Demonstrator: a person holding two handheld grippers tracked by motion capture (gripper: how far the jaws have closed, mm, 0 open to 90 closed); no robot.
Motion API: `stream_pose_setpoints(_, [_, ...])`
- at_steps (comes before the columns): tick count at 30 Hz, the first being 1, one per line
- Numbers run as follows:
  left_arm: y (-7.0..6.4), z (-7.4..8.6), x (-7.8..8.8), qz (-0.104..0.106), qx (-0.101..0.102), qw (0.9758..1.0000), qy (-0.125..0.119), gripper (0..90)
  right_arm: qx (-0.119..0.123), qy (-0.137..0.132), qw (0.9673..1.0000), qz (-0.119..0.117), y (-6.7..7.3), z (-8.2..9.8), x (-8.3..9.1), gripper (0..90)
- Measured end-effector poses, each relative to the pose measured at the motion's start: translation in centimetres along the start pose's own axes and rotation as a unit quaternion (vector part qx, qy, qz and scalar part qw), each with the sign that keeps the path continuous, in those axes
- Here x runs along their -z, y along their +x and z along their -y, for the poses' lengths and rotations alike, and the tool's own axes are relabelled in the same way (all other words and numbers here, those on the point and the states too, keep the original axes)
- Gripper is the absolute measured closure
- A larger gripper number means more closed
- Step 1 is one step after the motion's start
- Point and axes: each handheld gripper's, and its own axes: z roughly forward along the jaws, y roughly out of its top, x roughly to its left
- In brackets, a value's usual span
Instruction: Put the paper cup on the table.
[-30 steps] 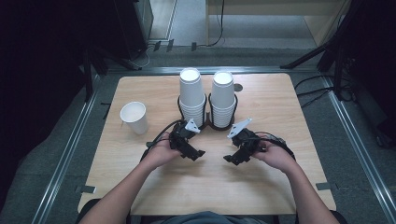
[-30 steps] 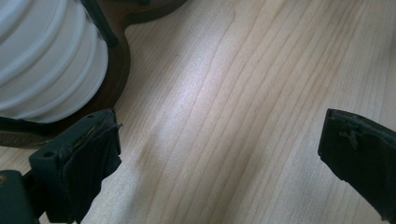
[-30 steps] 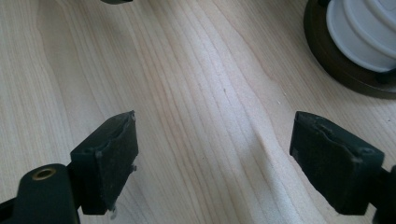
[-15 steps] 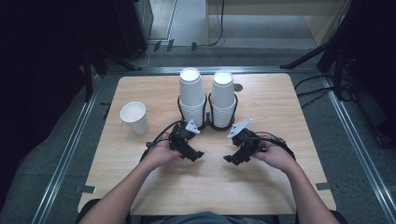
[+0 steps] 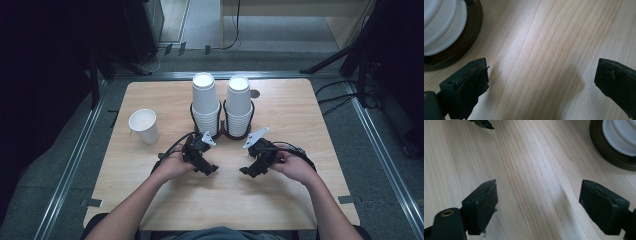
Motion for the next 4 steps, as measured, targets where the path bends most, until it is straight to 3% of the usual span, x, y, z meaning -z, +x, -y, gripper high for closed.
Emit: stream_pose_setpoints(4, [0.09,0.08,-0.17,0.001,0.0,1.0,0.006,0.0,0.001,0.001,1.0,0.0,-0.08,0.03,-0.06,15.6])
